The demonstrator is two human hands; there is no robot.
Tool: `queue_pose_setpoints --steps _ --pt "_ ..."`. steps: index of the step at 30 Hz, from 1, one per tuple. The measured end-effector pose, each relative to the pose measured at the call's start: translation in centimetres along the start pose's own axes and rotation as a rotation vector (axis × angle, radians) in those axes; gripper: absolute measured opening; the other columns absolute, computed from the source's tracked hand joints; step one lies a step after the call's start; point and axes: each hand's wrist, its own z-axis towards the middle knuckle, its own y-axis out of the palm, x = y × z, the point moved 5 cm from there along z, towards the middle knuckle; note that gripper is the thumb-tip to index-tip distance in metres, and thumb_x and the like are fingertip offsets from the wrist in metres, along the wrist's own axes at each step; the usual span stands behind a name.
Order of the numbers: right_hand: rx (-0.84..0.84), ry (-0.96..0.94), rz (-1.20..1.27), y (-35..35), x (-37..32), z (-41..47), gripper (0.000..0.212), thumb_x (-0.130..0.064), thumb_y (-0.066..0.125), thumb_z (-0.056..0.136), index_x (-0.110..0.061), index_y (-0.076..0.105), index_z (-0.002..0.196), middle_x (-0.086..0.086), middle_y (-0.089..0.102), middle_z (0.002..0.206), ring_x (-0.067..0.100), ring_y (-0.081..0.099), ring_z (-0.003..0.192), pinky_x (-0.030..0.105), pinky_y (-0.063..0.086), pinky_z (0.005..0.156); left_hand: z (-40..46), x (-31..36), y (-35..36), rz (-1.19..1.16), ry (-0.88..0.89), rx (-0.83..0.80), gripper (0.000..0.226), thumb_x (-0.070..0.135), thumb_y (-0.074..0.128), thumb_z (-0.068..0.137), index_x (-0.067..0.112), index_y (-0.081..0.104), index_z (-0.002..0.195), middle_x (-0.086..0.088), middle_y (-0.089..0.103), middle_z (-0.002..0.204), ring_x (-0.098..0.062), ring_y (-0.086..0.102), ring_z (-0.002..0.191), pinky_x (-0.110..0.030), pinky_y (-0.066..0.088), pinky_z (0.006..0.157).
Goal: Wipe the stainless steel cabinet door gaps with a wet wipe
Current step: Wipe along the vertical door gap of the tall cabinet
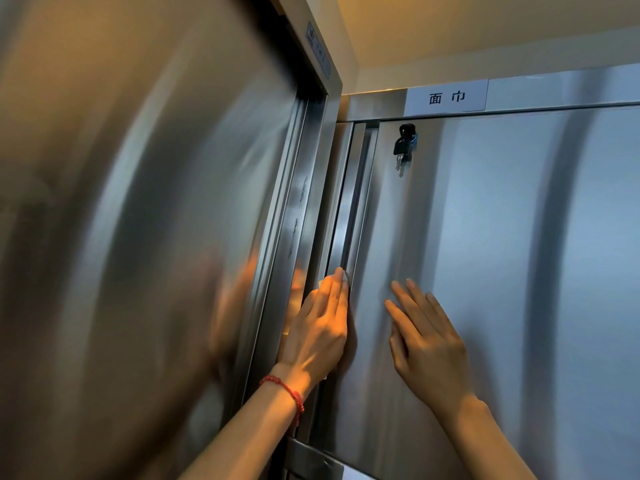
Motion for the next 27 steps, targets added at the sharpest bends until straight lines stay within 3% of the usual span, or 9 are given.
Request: queue_pose_setpoints --steps 4,9,14,18,22,27 --pt "-0.012 0.0 -0.019 0.0 -0.1 0.1 0.04 -0.018 0.036 0.095 -0.005 0.069 0.112 0.013 0.059 0.128 0.029 0.051 0.124 0.042 0.039 0.105 -0.2 0.0 0.4 0.002 0.004 -0.036 0.051 0.004 0.006 0.094 -0.008 0.021 0.142 -0.026 0.025 0.148 -0.035 0.026 0.139 -0.053 0.034 0.104" --pt "-0.011 0.006 -0.026 -0.2 -0.1 0.1 0.039 -0.017 0.04 0.09 -0.004 0.07 0.111 0.014 0.06 0.127 0.031 0.053 0.123 0.046 0.044 0.101 -0.7 0.2 0.7 0.02 0.019 -0.041 0.051 0.007 0.006 0.096 -0.009 0.024 0.141 -0.027 0.025 0.147 -0.036 0.018 0.14 -0.052 0.034 0.104" --pt "-0.008 0.007 -0.021 -0.1 -0.1 0.2 0.043 -0.019 0.032 0.097 -0.003 0.07 0.111 0.014 0.06 0.127 0.031 0.053 0.122 0.048 0.041 0.102 -0.6 0.2 1.4 -0.077 -0.001 0.028 0.048 0.006 0.007 0.098 -0.009 0.033 0.135 -0.026 0.037 0.141 -0.033 0.023 0.137 -0.051 0.042 0.099" --pt "-0.014 0.005 -0.021 -0.1 -0.2 0.2 0.045 -0.02 0.03 0.098 -0.003 0.07 0.111 0.014 0.06 0.127 0.031 0.053 0.122 0.048 0.041 0.102 -0.7 -0.2 2.2 -0.132 -0.008 0.043 0.046 0.006 0.007 0.099 -0.006 0.023 0.14 -0.021 0.025 0.146 -0.03 0.015 0.141 -0.054 0.04 0.099" --pt "-0.013 0.001 -0.026 -0.2 -0.2 0.2 0.039 -0.017 0.04 0.09 -0.003 0.07 0.111 0.014 0.06 0.127 0.03 0.052 0.123 0.047 0.04 0.102 -0.5 -0.7 2.6 -0.171 -0.012 0.06 0.046 0.008 0.009 0.1 -0.001 0.008 0.145 -0.019 0.019 0.149 -0.028 0.013 0.143 -0.056 0.035 0.102" --pt "-0.013 -0.002 -0.016 -0.3 -0.3 0.3 0.039 -0.016 0.041 0.088 -0.003 0.07 0.111 0.014 0.06 0.126 0.031 0.052 0.122 0.05 0.04 0.101 1.2 -1.1 2.7 -0.192 -0.015 0.051 0.045 0.006 0.011 0.099 -0.002 0.014 0.143 -0.02 0.02 0.148 -0.03 0.02 0.14 -0.056 0.037 0.102"
